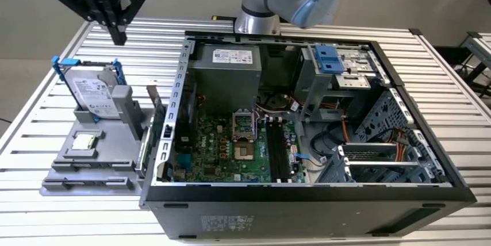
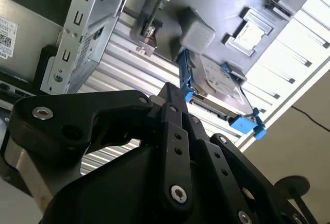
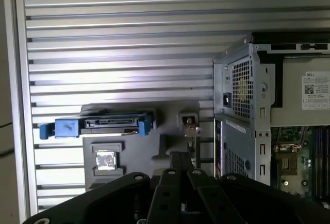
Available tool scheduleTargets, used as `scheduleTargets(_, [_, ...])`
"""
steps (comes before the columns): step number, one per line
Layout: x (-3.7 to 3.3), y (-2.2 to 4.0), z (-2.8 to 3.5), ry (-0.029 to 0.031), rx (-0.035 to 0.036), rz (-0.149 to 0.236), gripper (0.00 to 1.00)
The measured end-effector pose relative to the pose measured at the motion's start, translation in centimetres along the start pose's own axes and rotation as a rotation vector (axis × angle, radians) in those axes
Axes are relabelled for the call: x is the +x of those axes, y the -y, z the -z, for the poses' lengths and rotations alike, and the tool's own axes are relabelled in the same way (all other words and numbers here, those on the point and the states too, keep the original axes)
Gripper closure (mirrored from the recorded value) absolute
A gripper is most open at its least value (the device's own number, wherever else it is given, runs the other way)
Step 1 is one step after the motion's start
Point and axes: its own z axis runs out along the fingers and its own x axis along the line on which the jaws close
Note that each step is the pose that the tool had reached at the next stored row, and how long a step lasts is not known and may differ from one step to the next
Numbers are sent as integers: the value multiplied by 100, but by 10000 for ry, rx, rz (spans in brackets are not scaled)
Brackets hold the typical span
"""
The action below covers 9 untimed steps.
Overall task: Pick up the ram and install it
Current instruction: 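Reach for the ram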
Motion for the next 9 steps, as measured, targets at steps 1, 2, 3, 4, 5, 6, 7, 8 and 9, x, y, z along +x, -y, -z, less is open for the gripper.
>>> scheduleTargets(1, [26, 0, 1, 0, 0, 0, 100])
scheduleTargets(2, [50, 1, 1, 0, 0, 0, 100])
scheduleTargets(3, [77, 1, 1, 1, -1, 0, 100])
scheduleTargets(4, [103, 2, 2, 0, 0, 0, 100])
scheduleTargets(5, [129, 2, 3, 0, 0, 0, 100])
scheduleTargets(6, [156, 3, 3, 1, 0, 0, 100])
scheduleTargets(7, [182, 3, 4, 0, 0, 0, 100])
scheduleTargets(8, [206, 4, 4, 0, 0, -1, 100])
scheduleTargets(9, [232, 4, 4, 1, 0, 0, 100])
